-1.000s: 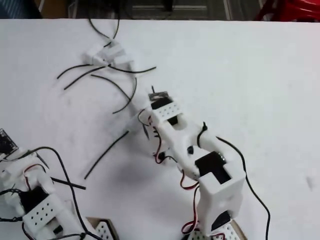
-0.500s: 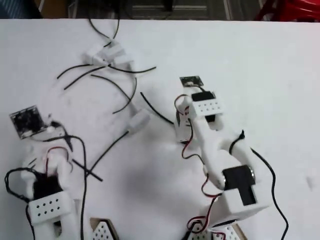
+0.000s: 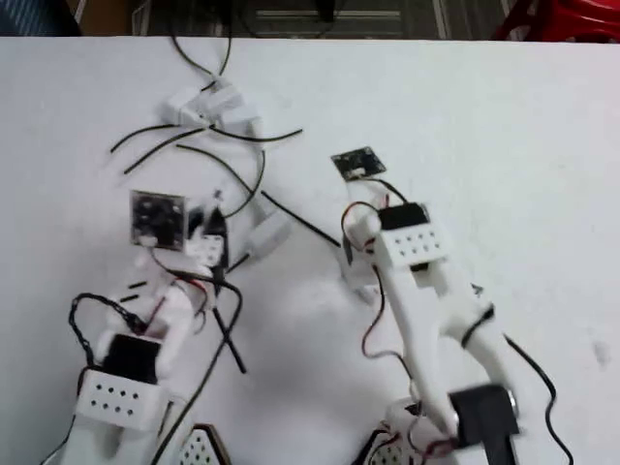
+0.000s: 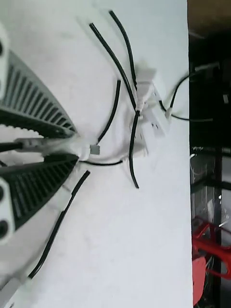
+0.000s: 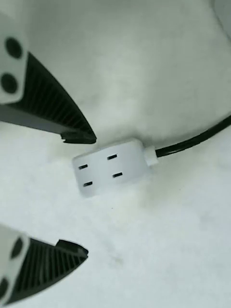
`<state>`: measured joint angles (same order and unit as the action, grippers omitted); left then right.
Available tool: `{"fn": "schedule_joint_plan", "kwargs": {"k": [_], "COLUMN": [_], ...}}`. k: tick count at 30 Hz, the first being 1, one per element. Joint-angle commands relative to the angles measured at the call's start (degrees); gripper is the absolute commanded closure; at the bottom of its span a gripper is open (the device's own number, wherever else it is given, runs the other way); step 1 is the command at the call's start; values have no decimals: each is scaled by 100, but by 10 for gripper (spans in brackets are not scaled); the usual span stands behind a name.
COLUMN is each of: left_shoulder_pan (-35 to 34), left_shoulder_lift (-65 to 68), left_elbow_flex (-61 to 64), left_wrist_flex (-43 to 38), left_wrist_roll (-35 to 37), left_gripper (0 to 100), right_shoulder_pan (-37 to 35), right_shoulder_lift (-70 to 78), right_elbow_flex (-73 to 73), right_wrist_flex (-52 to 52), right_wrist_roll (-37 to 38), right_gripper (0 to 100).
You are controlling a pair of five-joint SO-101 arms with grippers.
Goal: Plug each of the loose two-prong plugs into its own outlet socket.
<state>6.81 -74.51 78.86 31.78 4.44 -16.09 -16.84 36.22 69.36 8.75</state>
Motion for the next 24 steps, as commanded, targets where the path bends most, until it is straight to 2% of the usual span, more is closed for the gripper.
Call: {"fn": "schedule_joint_plan", "kwargs": {"k": [1,11,14,19,24], "left_shoulder_pan": [602,2316,2765,3011,2967], "left_shoulder_lift": [-101,-101,-101,-101,-101], "left_elbow_flex": [-281,-220,44,809,1266], "left_wrist_flex": [-141,-1116,-1662,-3323,-4316], "left_wrist_roll": [35,26,-53,-721,-571], "left_gripper": [976,976,976,977,977], "right_shoulder_pan": [75,884,1165,1218,1130], "right_shoulder_lift": [-919,-2800,-3029,-3046,-3055], "right_elbow_flex": [26,-35,-237,-782,-1538], "right_wrist_flex": [13,-312,-277,40,295], "right_wrist_roll": [167,176,334,958,967], "right_gripper": [686,687,687,695,848]}}
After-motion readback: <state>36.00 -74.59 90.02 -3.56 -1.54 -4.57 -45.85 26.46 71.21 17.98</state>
